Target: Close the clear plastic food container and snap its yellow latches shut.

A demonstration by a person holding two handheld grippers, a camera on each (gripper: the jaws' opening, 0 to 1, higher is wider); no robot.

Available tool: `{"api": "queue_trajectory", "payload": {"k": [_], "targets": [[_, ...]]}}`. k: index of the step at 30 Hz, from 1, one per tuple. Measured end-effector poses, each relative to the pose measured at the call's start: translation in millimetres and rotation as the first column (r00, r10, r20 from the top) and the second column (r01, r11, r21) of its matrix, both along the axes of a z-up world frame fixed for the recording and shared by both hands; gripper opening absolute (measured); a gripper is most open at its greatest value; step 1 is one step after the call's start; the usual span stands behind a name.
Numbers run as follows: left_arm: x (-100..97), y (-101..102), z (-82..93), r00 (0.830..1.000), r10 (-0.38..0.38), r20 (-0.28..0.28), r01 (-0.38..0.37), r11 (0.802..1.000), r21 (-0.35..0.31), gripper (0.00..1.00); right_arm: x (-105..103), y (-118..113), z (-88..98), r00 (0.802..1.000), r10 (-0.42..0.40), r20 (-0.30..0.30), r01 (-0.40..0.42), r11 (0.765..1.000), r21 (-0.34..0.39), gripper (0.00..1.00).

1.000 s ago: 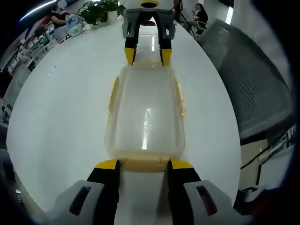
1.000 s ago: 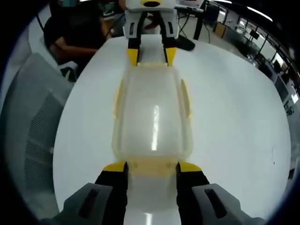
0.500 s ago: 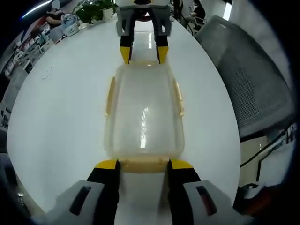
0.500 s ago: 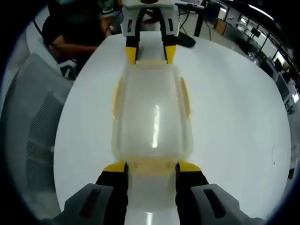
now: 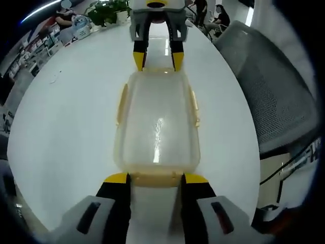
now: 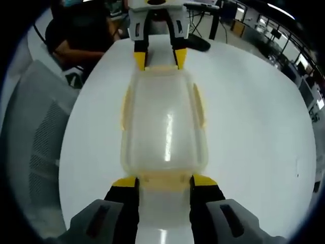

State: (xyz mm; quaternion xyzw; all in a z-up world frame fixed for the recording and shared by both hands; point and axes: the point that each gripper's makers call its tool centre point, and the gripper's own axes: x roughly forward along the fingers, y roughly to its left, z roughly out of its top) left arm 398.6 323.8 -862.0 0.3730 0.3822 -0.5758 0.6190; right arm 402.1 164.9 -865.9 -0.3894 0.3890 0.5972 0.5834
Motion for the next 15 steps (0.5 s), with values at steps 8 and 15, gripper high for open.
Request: {"api": "queue_trajectory", "payload": {"k": [8,15], "targets": [[-2.1,0.2,0.1,1.0,0.002,-0.008,-0.001,1.0,0.017,0.37,-2.3,-0.3,7.4,1.0,0.001,-0.014,0.0,1.0,0.021,0.37],[-2.0,-0.2,7.4,1.0,-0.002,0.004,0.002,1.0,0.019,0.37,-2.1,-0.2,11.0,1.0,-0.001,-0.014,0.002,0.999,0.034,0.37]]}}
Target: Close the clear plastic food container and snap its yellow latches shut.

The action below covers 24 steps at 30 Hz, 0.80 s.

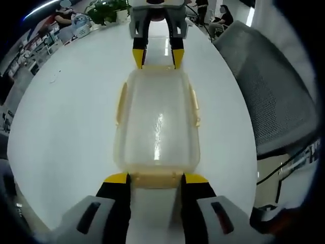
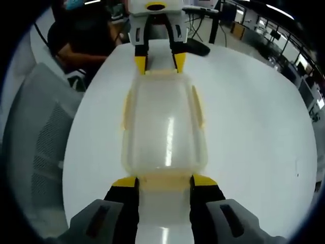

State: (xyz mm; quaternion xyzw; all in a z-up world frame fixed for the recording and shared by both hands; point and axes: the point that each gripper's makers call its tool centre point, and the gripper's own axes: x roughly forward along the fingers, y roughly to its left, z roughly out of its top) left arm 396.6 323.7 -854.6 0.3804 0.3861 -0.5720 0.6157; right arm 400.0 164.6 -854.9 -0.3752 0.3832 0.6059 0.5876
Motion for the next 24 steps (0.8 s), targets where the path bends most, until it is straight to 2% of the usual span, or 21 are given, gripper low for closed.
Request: {"api": "queue_trajectory", "payload": {"k": [24], "targets": [[3.3,-19.9,40.7,0.999,-0.012,0.049,0.013,1.0,-0.021,0.37,2.8,-19.4,34.8,1.0,-0.008,0.024,0.007,0.999,0.037,0.37]]}}
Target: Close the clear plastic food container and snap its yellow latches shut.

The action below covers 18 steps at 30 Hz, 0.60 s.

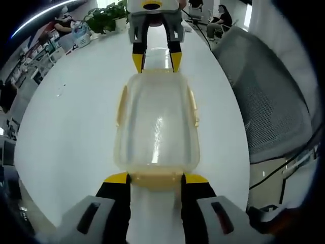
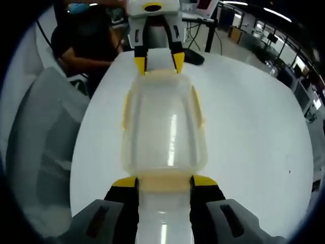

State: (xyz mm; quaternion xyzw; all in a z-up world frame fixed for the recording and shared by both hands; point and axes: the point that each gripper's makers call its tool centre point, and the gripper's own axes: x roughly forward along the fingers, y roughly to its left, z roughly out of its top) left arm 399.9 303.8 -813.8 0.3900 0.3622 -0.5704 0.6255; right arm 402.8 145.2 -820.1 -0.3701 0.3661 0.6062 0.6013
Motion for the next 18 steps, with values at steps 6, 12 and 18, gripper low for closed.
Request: {"api": "queue_trajectory", "payload": {"k": [6,12,18], "targets": [[0.5,-5.9,8.1,1.0,-0.003,0.014,0.003,1.0,0.002,0.38,-0.7,-6.3,9.5,1.0,-0.002,0.001,0.002,1.0,0.006,0.37],[1.6,-18.8,19.1,1.0,-0.004,0.026,0.004,1.0,-0.006,0.38,0.4,-19.0,21.1,1.0,-0.002,0.018,0.002,1.0,0.006,0.37],[1.1,-31.6,28.3,0.999,-0.012,0.034,0.013,1.0,-0.02,0.38,-0.6,-32.7,28.1,1.0,-0.012,0.013,0.012,1.0,0.01,0.37]]}}
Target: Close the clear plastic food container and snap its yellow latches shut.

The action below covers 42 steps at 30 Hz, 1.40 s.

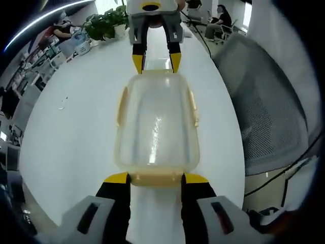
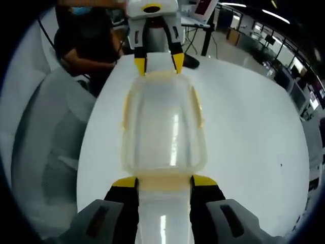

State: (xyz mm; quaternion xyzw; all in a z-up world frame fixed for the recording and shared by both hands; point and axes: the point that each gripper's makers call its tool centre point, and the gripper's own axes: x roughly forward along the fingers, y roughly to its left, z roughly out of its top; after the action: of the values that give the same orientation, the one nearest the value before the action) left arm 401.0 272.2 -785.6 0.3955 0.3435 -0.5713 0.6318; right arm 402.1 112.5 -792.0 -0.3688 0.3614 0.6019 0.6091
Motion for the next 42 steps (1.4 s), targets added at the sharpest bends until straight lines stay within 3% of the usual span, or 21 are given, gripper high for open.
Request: {"api": "queue_trajectory", "payload": {"k": [20,42], "targets": [[-5.0,-39.6,10.5,1.0,0.0,0.014,0.0,1.0,-0.001,0.38,-4.8,-38.3,12.4,1.0,0.004,0.02,-0.004,1.0,-0.014,0.37],[-10.2,-86.4,12.4,1.0,-0.006,0.022,0.006,1.0,-0.001,0.38,-10.9,-85.5,13.8,1.0,-0.003,0.027,0.004,1.0,-0.018,0.37]]}}
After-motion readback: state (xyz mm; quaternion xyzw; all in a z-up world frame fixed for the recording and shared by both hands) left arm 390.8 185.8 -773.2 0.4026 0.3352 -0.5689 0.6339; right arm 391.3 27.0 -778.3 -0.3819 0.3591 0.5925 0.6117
